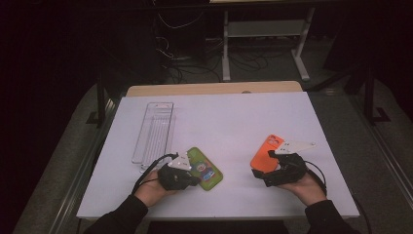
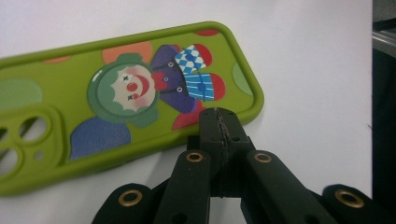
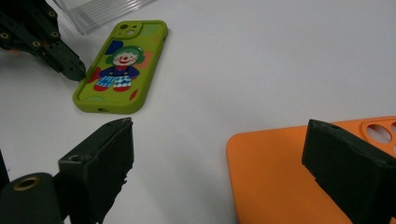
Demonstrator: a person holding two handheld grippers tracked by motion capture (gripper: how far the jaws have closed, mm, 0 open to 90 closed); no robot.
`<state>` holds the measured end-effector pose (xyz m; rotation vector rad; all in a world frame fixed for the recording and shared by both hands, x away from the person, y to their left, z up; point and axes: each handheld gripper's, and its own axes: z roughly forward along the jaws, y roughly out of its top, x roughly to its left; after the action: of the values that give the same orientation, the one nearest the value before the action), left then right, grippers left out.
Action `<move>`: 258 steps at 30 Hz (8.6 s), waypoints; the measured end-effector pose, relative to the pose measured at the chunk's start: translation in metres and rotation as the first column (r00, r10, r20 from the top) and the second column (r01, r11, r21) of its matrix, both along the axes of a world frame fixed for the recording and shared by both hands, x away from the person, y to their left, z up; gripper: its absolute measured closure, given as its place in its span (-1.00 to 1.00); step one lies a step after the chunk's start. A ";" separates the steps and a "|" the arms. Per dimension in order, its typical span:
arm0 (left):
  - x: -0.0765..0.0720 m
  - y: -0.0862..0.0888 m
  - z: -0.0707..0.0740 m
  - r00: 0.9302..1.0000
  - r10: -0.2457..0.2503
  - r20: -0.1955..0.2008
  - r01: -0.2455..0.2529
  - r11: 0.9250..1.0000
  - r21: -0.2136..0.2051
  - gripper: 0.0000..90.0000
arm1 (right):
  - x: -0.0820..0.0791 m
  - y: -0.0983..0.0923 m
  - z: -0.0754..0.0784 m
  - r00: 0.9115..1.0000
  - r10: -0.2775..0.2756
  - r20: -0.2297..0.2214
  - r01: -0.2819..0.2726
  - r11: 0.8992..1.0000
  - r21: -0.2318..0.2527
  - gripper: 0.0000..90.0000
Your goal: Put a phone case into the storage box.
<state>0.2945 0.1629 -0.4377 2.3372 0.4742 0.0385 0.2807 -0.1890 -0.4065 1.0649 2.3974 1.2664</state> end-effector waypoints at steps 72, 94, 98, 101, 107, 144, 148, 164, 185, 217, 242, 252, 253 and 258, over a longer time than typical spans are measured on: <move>0.003 0.102 0.044 0.962 0.257 0.088 -0.225 0.936 -0.272 -1.00 | 0.021 0.044 0.013 0.993 0.103 -0.056 -0.108 0.990 -0.088 -1.00; 0.002 0.102 0.044 0.962 0.258 0.083 -0.226 0.933 -0.280 -1.00 | 0.060 0.109 0.027 0.984 0.157 -0.088 -0.168 0.977 -0.128 -1.00; 0.002 0.101 0.044 0.962 0.263 0.077 -0.231 0.929 -0.289 -1.00 | 0.064 0.120 0.026 0.981 0.171 -0.095 -0.183 0.973 -0.142 -1.00; 0.001 0.101 0.044 0.961 0.264 0.076 -0.232 0.929 -0.289 -1.00 | 0.066 0.129 0.024 0.976 0.186 -0.117 -0.203 0.965 -0.163 -1.00; 0.002 0.101 0.044 0.962 0.263 0.077 -0.231 0.929 -0.289 -1.00 | 0.070 0.141 0.020 0.971 0.196 -0.140 -0.223 0.950 -0.217 -1.00; 0.002 0.105 0.044 0.962 0.261 0.079 -0.231 0.933 -0.275 -1.00 | 0.072 0.184 -0.021 0.941 0.218 -0.257 -0.306 0.872 -0.381 -0.97; 0.003 0.104 0.043 0.962 0.261 0.077 -0.231 0.933 -0.278 -1.00 | 0.071 0.186 -0.024 0.940 0.212 -0.269 -0.308 0.867 -0.392 -0.95; 0.004 0.105 0.043 0.963 0.259 0.080 -0.228 0.934 -0.275 -1.00 | 0.070 0.188 -0.028 0.938 0.210 -0.276 -0.313 0.854 -0.416 -0.79; 0.004 0.106 0.042 0.963 0.262 0.068 -0.234 0.932 -0.278 -1.00 | 0.068 0.186 -0.025 0.943 0.200 -0.267 -0.300 0.857 -0.419 -0.66; 0.031 0.029 0.071 0.993 0.004 0.118 0.016 0.986 -0.169 -1.00 | 0.079 0.097 0.023 0.875 0.431 -0.218 -0.483 0.795 -0.367 -0.66; 0.053 -0.032 0.072 0.950 -0.301 0.079 0.303 0.952 -0.026 -1.00 | 0.063 0.101 0.027 0.799 0.558 -0.226 -0.600 0.714 -0.361 -0.66; 0.044 -0.038 0.068 0.939 -0.340 0.057 0.341 0.940 0.003 -1.00 | 0.055 0.109 0.035 0.780 0.591 -0.204 -0.620 0.690 -0.373 -0.66; 0.043 -0.038 0.067 0.938 -0.343 0.059 0.342 0.939 0.012 -1.00 | 0.055 0.110 0.035 0.780 0.592 -0.202 -0.620 0.689 -0.376 -0.66; 0.041 -0.043 0.064 0.935 -0.351 0.055 0.350 0.936 0.022 -1.00 | 0.051 0.113 0.038 0.770 0.608 -0.193 -0.630 0.677 -0.381 -0.66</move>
<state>0.3359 0.1203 -0.3742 2.3917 0.0225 -0.0606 0.3321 -0.0761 -0.3681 0.1306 3.0095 0.7680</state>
